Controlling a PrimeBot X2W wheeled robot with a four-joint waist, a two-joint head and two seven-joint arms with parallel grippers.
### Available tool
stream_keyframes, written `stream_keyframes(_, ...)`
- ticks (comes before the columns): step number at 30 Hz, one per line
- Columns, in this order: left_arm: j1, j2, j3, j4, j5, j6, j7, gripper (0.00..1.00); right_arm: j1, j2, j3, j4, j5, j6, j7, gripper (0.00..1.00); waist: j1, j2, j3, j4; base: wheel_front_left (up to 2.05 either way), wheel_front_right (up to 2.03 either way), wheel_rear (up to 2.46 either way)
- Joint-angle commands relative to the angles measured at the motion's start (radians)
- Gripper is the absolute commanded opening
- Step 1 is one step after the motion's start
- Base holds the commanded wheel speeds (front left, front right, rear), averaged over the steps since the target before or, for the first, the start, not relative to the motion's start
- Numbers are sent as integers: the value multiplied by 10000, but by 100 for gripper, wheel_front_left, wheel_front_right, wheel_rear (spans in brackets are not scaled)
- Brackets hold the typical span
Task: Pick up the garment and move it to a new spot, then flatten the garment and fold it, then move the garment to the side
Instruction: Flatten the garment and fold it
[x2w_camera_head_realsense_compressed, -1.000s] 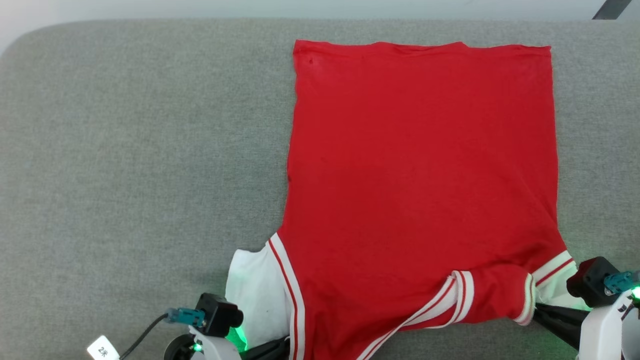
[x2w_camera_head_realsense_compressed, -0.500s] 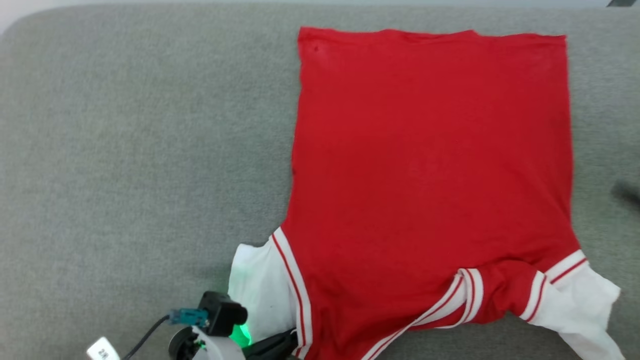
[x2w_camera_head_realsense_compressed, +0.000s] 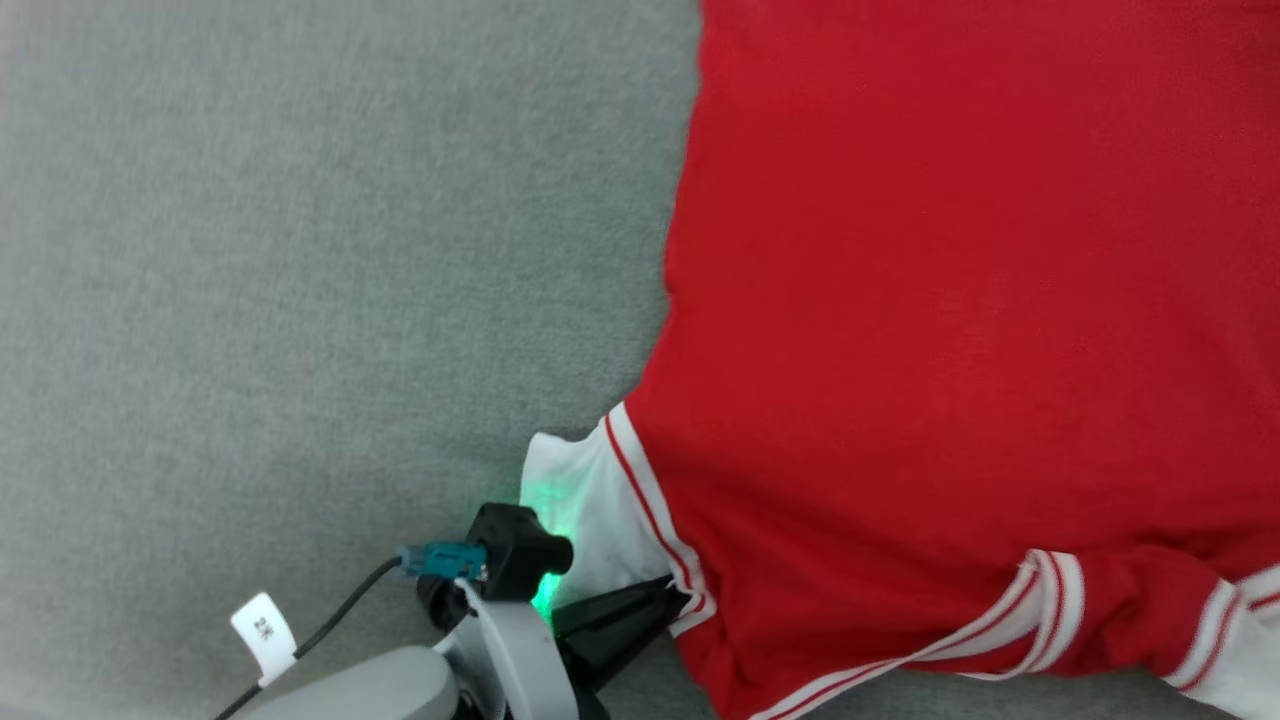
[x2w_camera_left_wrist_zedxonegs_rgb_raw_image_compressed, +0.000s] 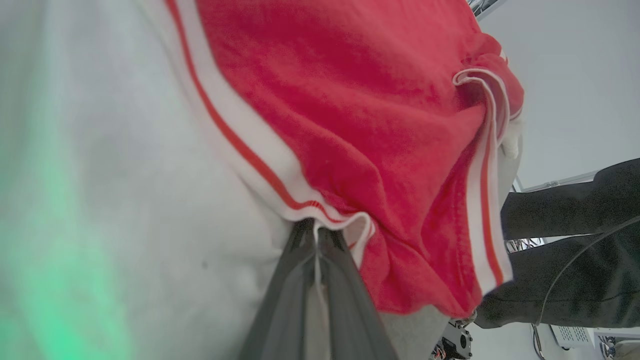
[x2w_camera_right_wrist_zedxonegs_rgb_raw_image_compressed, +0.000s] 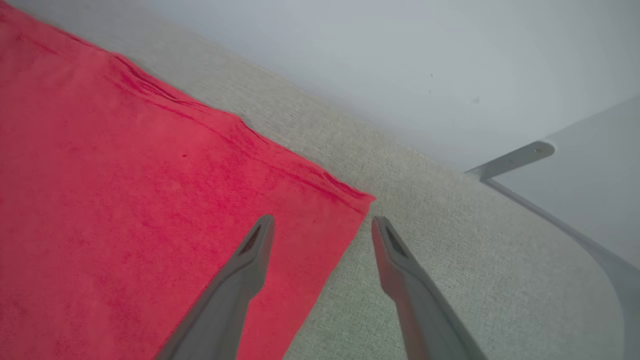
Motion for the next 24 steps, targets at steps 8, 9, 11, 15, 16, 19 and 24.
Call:
stream_keyframes(8,-661,-510,88,1491,-2,7,4,0,-1602,761,303,3583,-281,-15,803,100,0,0,1252,939,0,0,0)
stream_keyframes(9,-667,-497,88,1532,-19,18,3,0,-1689,801,327,3867,-316,-15,917,100,0,0,1270,942,0,0,0)
stream_keyframes(11,-712,-472,104,1595,-53,-7,-39,0,-1673,957,450,4345,-329,-15,1134,100,0,0,1305,925,0,0,0)
stream_keyframes(15,-785,-450,167,1711,-53,-11,-168,0,-1678,1254,618,4709,-145,-13,1121,62,0,0,1294,851,0,0,0)
stream_keyframes(16,-778,-447,178,1762,-52,-20,-206,0,-1674,1318,626,4818,-71,-12,1125,33,0,0,1242,826,0,0,0)
stream_keyframes(19,-710,-406,241,1816,-66,-27,-363,0,-1641,1391,765,4911,69,-4,1024,0,0,0,1013,756,0,0,0)
stream_keyframes(24,-421,-319,434,1826,-211,-46,-673,0,-1472,1117,944,4620,470,-13,516,0,0,0,399,628,0,0,0)
